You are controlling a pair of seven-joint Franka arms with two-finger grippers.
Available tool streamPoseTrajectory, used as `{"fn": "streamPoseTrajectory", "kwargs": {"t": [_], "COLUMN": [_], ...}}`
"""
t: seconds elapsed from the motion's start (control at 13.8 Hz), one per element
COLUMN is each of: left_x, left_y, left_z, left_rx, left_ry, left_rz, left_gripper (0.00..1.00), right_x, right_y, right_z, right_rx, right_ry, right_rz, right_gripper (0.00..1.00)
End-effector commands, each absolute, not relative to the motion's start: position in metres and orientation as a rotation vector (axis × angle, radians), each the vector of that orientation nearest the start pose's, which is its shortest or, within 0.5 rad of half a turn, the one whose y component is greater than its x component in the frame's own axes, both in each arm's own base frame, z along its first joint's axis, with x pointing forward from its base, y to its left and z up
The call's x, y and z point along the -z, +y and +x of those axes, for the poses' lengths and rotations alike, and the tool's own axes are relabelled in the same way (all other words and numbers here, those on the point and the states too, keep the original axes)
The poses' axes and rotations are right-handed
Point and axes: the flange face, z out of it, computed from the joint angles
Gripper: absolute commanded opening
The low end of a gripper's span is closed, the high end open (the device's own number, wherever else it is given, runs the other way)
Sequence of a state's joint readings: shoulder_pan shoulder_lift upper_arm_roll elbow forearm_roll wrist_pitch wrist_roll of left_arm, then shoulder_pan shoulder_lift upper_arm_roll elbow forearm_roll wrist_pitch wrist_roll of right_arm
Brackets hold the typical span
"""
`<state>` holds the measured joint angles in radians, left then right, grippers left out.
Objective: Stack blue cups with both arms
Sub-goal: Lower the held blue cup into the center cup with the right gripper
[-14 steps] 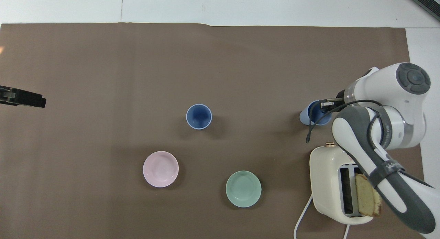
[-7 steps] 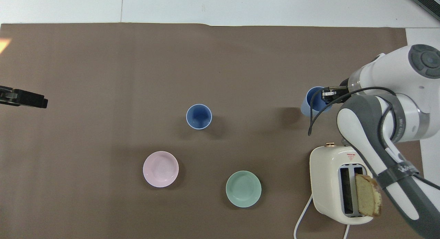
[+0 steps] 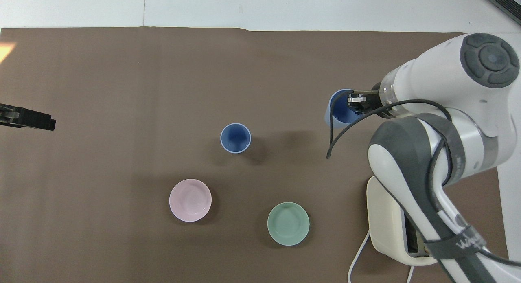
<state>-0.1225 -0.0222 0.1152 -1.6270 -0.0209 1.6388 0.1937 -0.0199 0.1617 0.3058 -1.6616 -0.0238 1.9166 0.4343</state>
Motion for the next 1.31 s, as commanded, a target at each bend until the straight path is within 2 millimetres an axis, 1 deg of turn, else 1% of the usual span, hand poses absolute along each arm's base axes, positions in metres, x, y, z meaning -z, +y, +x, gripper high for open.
{"fn": "streamPoseTrajectory", "kwargs": {"t": [0.0, 0.07, 0.15, 0.29, 0.36, 0.44, 0.51, 0.58, 0.65, 0.73, 0.8, 0.87, 0.94, 1.09, 1.24], "left_x": [-0.624, -0.625, -0.625, -0.624, -0.624, -0.624, -0.624, -0.624, -0.624, -0.624, -0.624, -0.624, -0.624, -0.624, -0.624], "left_y": [-0.004, -0.004, -0.003, -0.002, -0.002, -0.003, -0.003, -0.003, -0.003, -0.003, -0.003, -0.003, -0.003, -0.003, -0.003], "left_z": [0.551, 0.551, 0.552, 0.552, 0.552, 0.552, 0.552, 0.552, 0.552, 0.552, 0.552, 0.552, 0.552, 0.552, 0.552], "left_rx": [0.050, 0.055, 0.060, 0.062, 0.062, 0.062, 0.062, 0.062, 0.062, 0.062, 0.062, 0.062, 0.060, 0.060, 0.060], "left_ry": [0.306, 0.309, 0.304, 0.301, 0.306, 0.313, 0.313, 0.313, 0.313, 0.313, 0.313, 0.313, 0.313, 0.313, 0.313], "left_rz": [-3.140, -3.139, -3.139, -3.139, -3.139, -3.138, -3.138, -3.138, -3.138, -3.138, -3.138, -3.138, -3.138, -3.138, -3.138], "left_gripper": [1.00, 1.00, 1.00, 1.00, 1.00, 1.00, 1.00, 1.00, 1.00, 1.00, 1.00, 1.00, 1.00, 1.00, 1.00], "right_x": [-0.541, -0.551, -0.554, -0.564, -0.565, -0.563, -0.560, -0.560, -0.555, -0.543, -0.529, -0.519, -0.512, -0.500, -0.498], "right_y": [0.211, 0.233, 0.257, 0.297, 0.325, 0.345, 0.355, 0.357, 0.358, 0.361, 0.372, 0.383, 0.388, 0.392, 0.394], "right_z": [0.597, 0.594, 0.587, 0.575, 0.570, 0.564, 0.562, 0.561, 0.563, 0.566, 0.567, 0.566, 0.568, 0.569, 0.569], "right_rx": [0.098, 0.118, 0.123, 0.143, 0.137, 0.130, 0.125, 0.126, 0.126, 0.109, 0.106, 0.122, 0.131, 0.123, 0.147], "right_ry": [0.314, 0.308, 0.281, 0.274, 0.280, 0.279, 0.273, 0.269, 0.267, 0.266, 0.244, 0.223, 0.216, 0.206, 0.195], "right_rz": [-3.055, -3.043, -3.037, -3.011, -2.994, -2.987, -2.987, -2.986, -2.986, -2.992, -3.003, -3.002, -3.002, -3.005, -3.008], "right_gripper": [0.00, 0.00, 0.00, 0.00, 0.00, 0.00, 0.00, 0.00, 0.00, 0.00, 0.00, 0.00, 0.00, 0.00, 0.00]}}
